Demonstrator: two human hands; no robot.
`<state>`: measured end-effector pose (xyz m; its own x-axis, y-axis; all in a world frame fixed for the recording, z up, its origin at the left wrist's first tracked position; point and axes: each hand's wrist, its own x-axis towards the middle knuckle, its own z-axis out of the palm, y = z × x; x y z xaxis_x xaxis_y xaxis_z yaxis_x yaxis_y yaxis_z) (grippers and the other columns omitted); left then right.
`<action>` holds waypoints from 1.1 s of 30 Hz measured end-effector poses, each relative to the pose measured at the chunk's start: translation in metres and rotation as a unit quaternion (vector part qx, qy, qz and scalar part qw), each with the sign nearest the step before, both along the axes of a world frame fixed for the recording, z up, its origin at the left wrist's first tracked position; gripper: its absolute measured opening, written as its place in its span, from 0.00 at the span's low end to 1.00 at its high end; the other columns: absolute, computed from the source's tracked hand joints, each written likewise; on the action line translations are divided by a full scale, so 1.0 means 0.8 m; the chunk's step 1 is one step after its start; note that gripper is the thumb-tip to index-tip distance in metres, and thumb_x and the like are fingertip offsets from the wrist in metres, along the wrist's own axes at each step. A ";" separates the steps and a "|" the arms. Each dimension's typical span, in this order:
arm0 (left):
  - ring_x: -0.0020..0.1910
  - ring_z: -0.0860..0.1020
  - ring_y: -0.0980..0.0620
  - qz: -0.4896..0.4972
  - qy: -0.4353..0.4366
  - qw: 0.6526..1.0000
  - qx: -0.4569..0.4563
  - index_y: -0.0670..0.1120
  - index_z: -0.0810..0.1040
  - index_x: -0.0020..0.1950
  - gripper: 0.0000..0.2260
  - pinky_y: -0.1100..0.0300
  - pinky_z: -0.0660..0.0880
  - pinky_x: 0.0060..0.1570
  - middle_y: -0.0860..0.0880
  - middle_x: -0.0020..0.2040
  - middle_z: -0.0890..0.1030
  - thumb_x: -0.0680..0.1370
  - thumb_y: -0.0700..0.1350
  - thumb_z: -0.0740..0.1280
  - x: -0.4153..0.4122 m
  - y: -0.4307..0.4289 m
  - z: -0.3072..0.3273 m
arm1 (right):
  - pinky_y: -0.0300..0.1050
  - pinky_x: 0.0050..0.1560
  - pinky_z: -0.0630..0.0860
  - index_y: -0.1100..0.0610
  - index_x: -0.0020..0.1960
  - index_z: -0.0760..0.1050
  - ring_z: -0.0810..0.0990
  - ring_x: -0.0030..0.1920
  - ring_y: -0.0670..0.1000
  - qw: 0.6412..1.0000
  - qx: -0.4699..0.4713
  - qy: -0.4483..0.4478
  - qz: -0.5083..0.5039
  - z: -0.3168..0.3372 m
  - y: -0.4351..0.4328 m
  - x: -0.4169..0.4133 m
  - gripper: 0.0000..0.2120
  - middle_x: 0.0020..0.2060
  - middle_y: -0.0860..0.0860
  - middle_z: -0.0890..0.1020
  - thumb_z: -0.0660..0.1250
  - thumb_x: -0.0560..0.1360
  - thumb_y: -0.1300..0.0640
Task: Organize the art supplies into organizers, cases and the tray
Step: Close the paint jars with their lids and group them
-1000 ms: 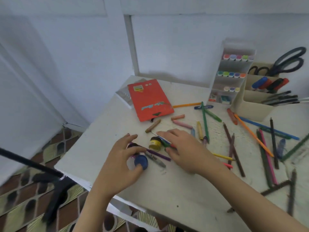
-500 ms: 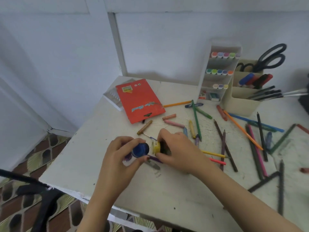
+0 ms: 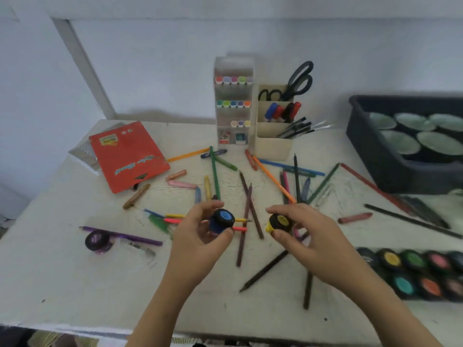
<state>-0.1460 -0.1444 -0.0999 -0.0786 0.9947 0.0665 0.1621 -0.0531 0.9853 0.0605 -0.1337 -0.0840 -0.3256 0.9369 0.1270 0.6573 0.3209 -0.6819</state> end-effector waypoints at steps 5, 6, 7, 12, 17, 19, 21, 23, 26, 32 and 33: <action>0.48 0.81 0.59 -0.079 0.050 0.996 0.010 0.52 0.79 0.51 0.16 0.66 0.76 0.49 0.55 0.46 0.83 0.67 0.38 0.76 0.074 0.001 -0.012 | 0.23 0.50 0.66 0.37 0.56 0.68 0.72 0.54 0.33 0.998 0.002 -0.018 -0.063 0.005 -0.022 0.080 0.19 0.49 0.33 0.75 0.70 0.71 0.52; 0.49 0.80 0.59 -0.091 0.072 0.993 0.019 0.54 0.79 0.51 0.17 0.65 0.75 0.50 0.57 0.47 0.83 0.66 0.40 0.77 0.086 0.000 -0.015 | 0.23 0.49 0.66 0.37 0.54 0.68 0.72 0.53 0.34 0.997 0.006 -0.021 -0.072 0.005 -0.026 0.094 0.18 0.48 0.33 0.76 0.70 0.71 0.52; 0.50 0.79 0.59 -0.100 0.090 0.991 0.028 0.56 0.79 0.51 0.18 0.65 0.74 0.50 0.58 0.48 0.82 0.66 0.41 0.77 0.097 0.000 -0.016 | 0.23 0.49 0.67 0.37 0.53 0.69 0.72 0.53 0.34 0.996 0.007 -0.028 -0.079 0.006 -0.030 0.106 0.16 0.47 0.33 0.76 0.70 0.70 0.50; 0.50 0.78 0.60 -0.125 0.101 0.987 0.028 0.55 0.80 0.53 0.18 0.71 0.71 0.47 0.60 0.48 0.81 0.67 0.41 0.77 0.150 -0.008 -0.020 | 0.30 0.49 0.70 0.39 0.51 0.74 0.74 0.51 0.36 0.995 0.003 -0.046 -0.084 0.005 -0.052 0.162 0.12 0.46 0.33 0.77 0.68 0.68 0.42; 0.52 0.77 0.60 -0.138 0.134 0.981 0.027 0.60 0.79 0.52 0.17 0.72 0.68 0.46 0.64 0.49 0.80 0.65 0.48 0.76 0.172 -0.018 -0.024 | 0.36 0.50 0.73 0.41 0.52 0.77 0.76 0.52 0.42 0.999 -0.001 -0.029 -0.033 -0.001 -0.067 0.183 0.14 0.48 0.36 0.78 0.66 0.68 0.40; 0.52 0.76 0.61 -0.140 0.144 0.979 0.033 0.61 0.79 0.51 0.17 0.73 0.67 0.46 0.65 0.49 0.79 0.64 0.51 0.74 0.176 -0.023 -0.025 | 0.38 0.51 0.73 0.42 0.53 0.77 0.77 0.53 0.43 0.999 -0.001 -0.033 -0.008 -0.001 -0.070 0.185 0.14 0.48 0.36 0.78 0.66 0.68 0.43; 0.53 0.75 0.61 -0.149 0.157 0.975 0.044 0.61 0.79 0.51 0.18 0.75 0.65 0.46 0.66 0.49 0.78 0.63 0.52 0.74 0.178 -0.027 -0.024 | 0.40 0.53 0.72 0.43 0.53 0.76 0.76 0.53 0.42 0.999 -0.002 -0.050 0.008 -0.004 -0.070 0.185 0.15 0.48 0.36 0.78 0.65 0.67 0.44; 0.53 0.74 0.62 -0.164 0.174 0.969 0.058 0.61 0.79 0.52 0.18 0.77 0.64 0.47 0.66 0.50 0.78 0.63 0.52 0.74 0.177 -0.029 -0.022 | 0.41 0.53 0.71 0.42 0.53 0.76 0.75 0.52 0.41 0.997 -0.007 -0.069 0.018 -0.008 -0.070 0.184 0.15 0.47 0.36 0.78 0.65 0.66 0.44; 0.54 0.73 0.61 -0.181 0.208 0.958 0.075 0.61 0.79 0.51 0.18 0.77 0.63 0.48 0.66 0.51 0.78 0.63 0.53 0.75 0.175 -0.030 -0.019 | 0.40 0.54 0.70 0.41 0.52 0.75 0.74 0.51 0.40 0.994 -0.011 -0.101 0.027 -0.012 -0.067 0.183 0.15 0.47 0.36 0.76 0.63 0.66 0.42; 0.58 0.71 0.60 -0.180 0.230 0.952 0.094 0.60 0.79 0.51 0.17 0.74 0.63 0.54 0.65 0.55 0.75 0.63 0.58 0.73 0.174 -0.030 -0.022 | 0.33 0.54 0.64 0.39 0.53 0.76 0.70 0.52 0.36 0.989 -0.016 -0.140 0.039 -0.017 -0.068 0.184 0.18 0.47 0.33 0.72 0.58 0.67 0.39; 0.59 0.70 0.61 -0.177 0.234 0.952 0.092 0.61 0.79 0.52 0.18 0.75 0.62 0.55 0.65 0.56 0.74 0.62 0.59 0.72 0.174 -0.030 -0.024 | 0.32 0.53 0.63 0.39 0.54 0.76 0.68 0.53 0.36 0.988 -0.014 -0.147 0.040 -0.017 -0.068 0.183 0.18 0.47 0.33 0.71 0.57 0.67 0.39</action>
<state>-0.0071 -0.1685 -0.1188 0.3409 0.9212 0.1876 0.5199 -0.3510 0.7788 0.2069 -0.1885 -0.0977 -0.4184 0.9082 -0.0093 0.8011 0.3641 -0.4751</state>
